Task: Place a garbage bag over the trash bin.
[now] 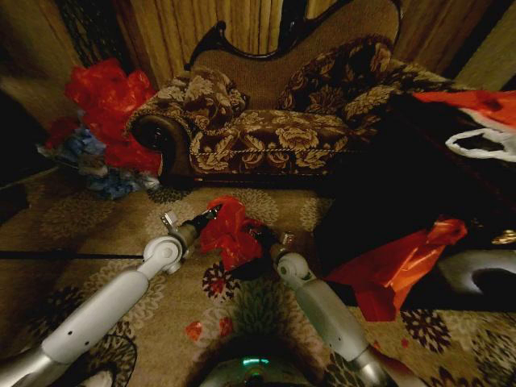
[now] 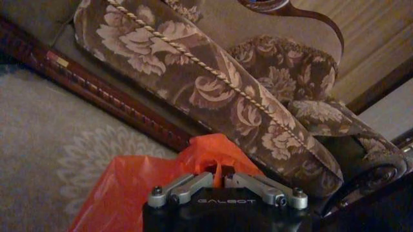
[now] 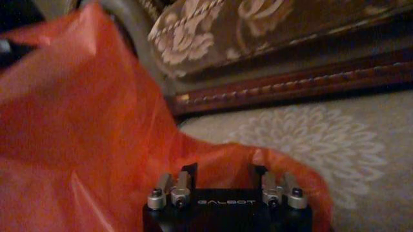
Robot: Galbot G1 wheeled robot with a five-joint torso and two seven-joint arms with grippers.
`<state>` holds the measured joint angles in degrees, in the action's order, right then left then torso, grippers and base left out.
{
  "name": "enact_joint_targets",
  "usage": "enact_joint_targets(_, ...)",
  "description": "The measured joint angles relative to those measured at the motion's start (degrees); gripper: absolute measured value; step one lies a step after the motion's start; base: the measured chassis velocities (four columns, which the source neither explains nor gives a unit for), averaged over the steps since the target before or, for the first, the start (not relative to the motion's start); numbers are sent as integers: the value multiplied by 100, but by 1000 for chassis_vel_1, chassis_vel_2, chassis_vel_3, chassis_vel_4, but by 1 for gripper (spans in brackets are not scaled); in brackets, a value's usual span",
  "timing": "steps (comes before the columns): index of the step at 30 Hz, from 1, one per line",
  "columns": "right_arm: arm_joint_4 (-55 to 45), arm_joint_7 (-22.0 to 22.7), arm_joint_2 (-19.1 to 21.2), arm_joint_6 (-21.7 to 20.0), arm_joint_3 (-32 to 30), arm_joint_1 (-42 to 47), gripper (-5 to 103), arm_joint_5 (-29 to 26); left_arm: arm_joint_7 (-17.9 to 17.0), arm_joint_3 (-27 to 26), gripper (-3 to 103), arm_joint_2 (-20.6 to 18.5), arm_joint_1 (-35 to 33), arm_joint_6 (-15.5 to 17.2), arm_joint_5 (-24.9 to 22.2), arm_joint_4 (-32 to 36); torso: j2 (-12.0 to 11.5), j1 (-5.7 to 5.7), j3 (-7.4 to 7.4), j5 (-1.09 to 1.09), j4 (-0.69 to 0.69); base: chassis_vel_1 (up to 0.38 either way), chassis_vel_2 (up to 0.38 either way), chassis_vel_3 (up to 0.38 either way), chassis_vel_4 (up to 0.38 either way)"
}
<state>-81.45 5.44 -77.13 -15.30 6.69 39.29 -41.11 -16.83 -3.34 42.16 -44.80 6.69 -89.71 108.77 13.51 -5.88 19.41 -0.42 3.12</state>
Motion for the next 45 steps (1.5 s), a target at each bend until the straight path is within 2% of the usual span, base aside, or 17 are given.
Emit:
enact_joint_targets(3,173,-96,-55,-36,83,-114,44,57,3,6,0,13,-3,-2,-5,-7,0,0,0,0,0,0,0,0,0)
enact_joint_targets(4,358,-156,-116,-101,162,-238,33,117,5,15,0,27,0,-2,-10,-18,0,0,0,0,0,0,0,0,0)
enact_joint_targets(6,469,-157,-149,-145,219,-319,33,152,6,21,0,38,12,-3,-19,-27,0,0,0,0,0,0,0,0,0)
enact_joint_targets(7,571,-103,-181,-242,305,-422,27,187,10,25,0,49,31,-4,-36,-32,0,0,0,0,0,0,0,0,0)
enact_joint_targets(8,571,-103,-181,-242,305,-422,27,187,10,25,0,49,31,-4,-36,-32,0,0,0,0,0,0,0,0,0)
enact_joint_targets(12,678,181,-126,-822,623,-731,6,180,27,40,0,101,77,-4,-101,-39,-1,0,-1,0,0,0,0,0,0)
enact_joint_targets(16,925,290,-86,-1123,840,-923,1,149,75,63,0,140,86,-4,-106,-57,-1,0,-1,1,0,0,0,0,0)
enact_joint_targets(29,1478,250,-122,-1212,941,-1063,0,246,166,353,0,306,120,-33,32,-108,-1,1,-1,0,0,0,0,0,0)
enact_joint_targets(35,1118,252,51,-1335,792,-1017,-3,227,167,428,0,395,219,-39,52,-180,-1,0,0,2,-3,0,0,0,0)
enact_joint_targets(37,454,258,400,-1575,669,-903,5,67,166,419,0,406,249,-40,34,-228,-1,1,-1,-2,1,0,0,0,0)
enact_joint_targets(39,179,264,534,-1646,627,-849,5,-6,167,413,0,407,257,-41,27,-252,-1,1,-1,0,2,0,0,0,0)
enact_joint_targets(42,-609,313,872,-1714,388,-603,20,-212,164,404,0,413,268,-41,12,-330,-1,1,-1,0,1,0,0,0,0)
enact_joint_targets(43,-609,313,872,-1714,388,-603,20,-212,164,404,0,413,268,-41,12,-330,-1,1,-1,0,1,0,0,0,0)
enact_joint_targets(45,-1046,293,1049,-1664,201,-400,31,-494,144,411,0,424,273,-41,8,-391,-1,1,-1,1,-1,0,0,0,0)
